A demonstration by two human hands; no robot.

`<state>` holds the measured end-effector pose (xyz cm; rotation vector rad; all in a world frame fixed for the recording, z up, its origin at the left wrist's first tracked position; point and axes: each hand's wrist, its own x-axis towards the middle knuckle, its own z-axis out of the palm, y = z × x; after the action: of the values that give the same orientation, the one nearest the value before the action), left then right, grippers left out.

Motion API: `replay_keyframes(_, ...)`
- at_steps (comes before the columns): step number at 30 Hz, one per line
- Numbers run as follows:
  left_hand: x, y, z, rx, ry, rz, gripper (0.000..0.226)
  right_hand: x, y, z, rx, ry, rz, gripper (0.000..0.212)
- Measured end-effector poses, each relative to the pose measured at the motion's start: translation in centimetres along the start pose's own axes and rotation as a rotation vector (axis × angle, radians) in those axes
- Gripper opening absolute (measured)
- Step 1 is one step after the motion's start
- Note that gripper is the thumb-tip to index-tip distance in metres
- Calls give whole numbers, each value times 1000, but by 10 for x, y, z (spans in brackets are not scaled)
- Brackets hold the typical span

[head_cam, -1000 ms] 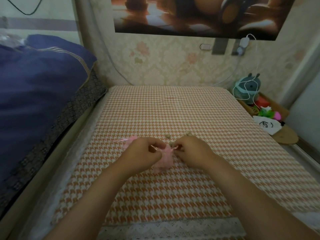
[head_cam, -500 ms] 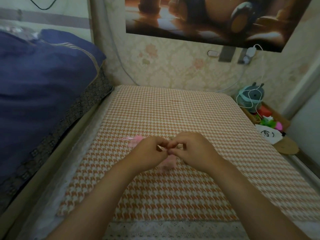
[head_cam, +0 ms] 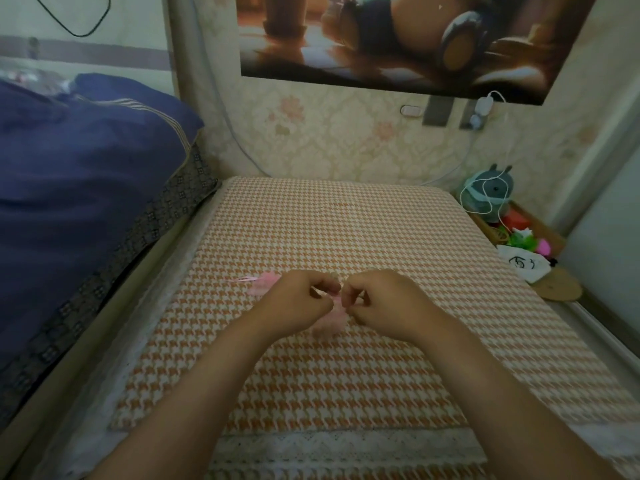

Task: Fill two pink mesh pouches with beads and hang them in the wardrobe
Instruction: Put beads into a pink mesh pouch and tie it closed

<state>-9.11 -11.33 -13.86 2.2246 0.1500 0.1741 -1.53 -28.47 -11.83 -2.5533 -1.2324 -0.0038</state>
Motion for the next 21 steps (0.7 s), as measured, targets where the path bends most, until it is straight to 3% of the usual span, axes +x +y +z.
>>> replay_keyframes(7, 4, 13, 17, -30, 83, 40, 20, -31, 28, -18, 90, 35, 100, 7)
replay_keyframes(16, 27, 1, 64, 353, 5, 74, 25, -58, 65, -22, 125, 75, 164, 8)
replay_keyframes(21, 33, -1, 77, 441, -11, 142, 19, -53, 66, -20, 106, 51, 133, 4)
